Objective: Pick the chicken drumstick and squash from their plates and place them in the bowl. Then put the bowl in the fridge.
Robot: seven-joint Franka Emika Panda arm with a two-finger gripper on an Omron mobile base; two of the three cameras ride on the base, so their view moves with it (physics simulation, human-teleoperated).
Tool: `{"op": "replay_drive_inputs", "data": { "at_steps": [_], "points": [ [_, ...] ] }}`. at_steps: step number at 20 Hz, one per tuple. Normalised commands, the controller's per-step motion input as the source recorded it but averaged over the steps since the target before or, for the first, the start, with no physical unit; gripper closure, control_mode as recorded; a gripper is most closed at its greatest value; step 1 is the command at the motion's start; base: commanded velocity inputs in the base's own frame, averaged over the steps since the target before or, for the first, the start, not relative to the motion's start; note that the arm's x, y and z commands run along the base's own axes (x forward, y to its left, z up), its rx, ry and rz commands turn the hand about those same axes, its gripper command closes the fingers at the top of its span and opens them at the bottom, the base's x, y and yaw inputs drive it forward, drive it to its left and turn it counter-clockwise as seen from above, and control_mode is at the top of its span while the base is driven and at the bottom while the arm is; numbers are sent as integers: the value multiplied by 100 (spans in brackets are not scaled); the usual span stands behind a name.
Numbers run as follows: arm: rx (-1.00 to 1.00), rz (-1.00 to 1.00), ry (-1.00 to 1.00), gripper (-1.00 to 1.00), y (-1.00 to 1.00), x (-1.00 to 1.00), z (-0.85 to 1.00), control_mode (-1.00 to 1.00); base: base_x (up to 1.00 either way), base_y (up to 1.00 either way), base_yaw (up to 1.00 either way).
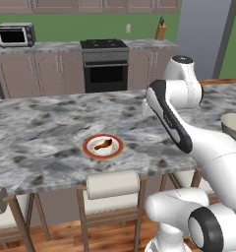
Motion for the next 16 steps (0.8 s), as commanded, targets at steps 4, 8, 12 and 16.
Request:
{"op": "replay_drive_inputs", "data": {
  "at_steps": [4,8,12,16],
  "points": [
    [0,0,0,-100,0,2,0,-100,0,0,0],
    [-4,-2,-2,-100,11,0,-16,-100,0,0,0],
    [0,-22,-12,-100,50,14,-14,-100,0,0,0],
    [0,-34,-2,-100,43,21,-19,-100,0,0,0]
  ]
}}
